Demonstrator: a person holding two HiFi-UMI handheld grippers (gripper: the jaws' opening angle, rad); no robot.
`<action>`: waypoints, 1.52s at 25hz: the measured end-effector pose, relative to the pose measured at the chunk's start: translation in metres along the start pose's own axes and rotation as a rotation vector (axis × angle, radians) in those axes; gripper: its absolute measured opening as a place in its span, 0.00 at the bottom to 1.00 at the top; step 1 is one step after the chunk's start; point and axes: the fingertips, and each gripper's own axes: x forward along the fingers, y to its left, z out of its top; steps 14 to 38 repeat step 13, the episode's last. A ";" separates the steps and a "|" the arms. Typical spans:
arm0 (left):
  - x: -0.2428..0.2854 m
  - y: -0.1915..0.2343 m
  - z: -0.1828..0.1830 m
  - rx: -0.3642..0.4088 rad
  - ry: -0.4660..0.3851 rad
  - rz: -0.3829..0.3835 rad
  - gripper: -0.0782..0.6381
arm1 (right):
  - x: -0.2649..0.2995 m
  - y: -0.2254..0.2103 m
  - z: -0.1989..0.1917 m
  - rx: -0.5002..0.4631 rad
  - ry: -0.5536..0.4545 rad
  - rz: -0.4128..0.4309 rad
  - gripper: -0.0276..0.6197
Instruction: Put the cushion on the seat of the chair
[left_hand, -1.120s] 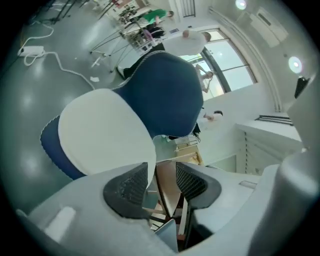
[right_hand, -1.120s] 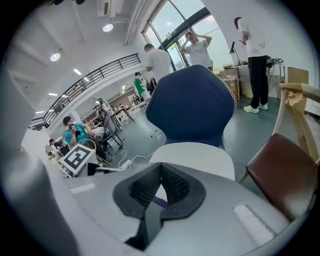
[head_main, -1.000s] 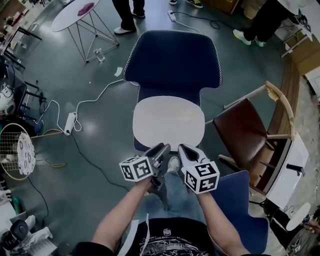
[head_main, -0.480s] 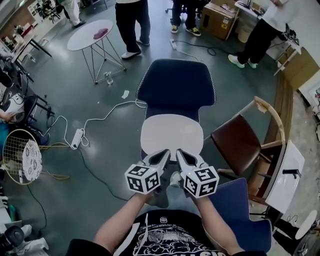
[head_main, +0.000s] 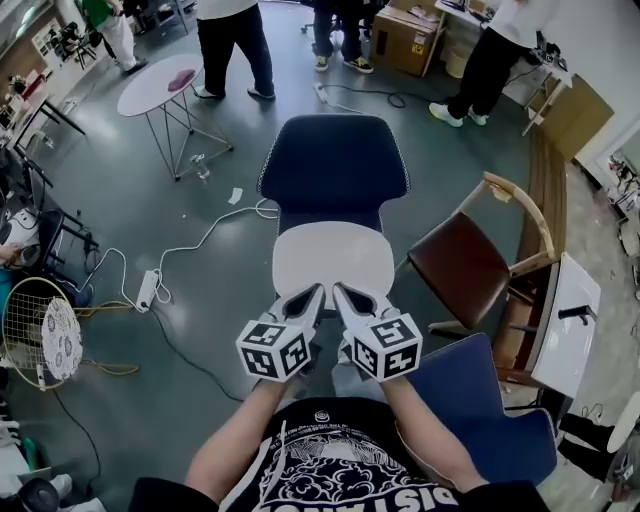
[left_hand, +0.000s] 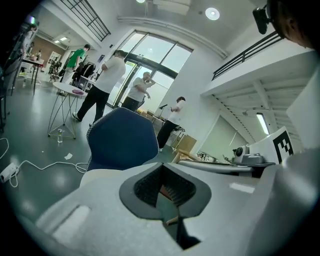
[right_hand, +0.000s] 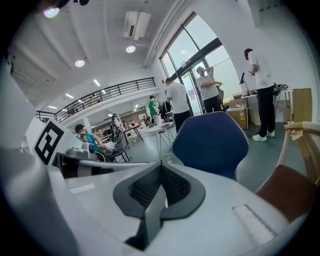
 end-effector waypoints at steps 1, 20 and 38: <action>-0.001 -0.002 0.001 0.006 -0.001 -0.002 0.10 | -0.001 0.001 0.000 -0.001 -0.002 -0.002 0.03; -0.011 -0.012 0.003 0.033 0.001 -0.017 0.10 | -0.011 0.009 -0.001 -0.007 -0.007 -0.016 0.03; -0.011 -0.012 0.003 0.033 0.001 -0.017 0.10 | -0.011 0.009 -0.001 -0.007 -0.007 -0.016 0.03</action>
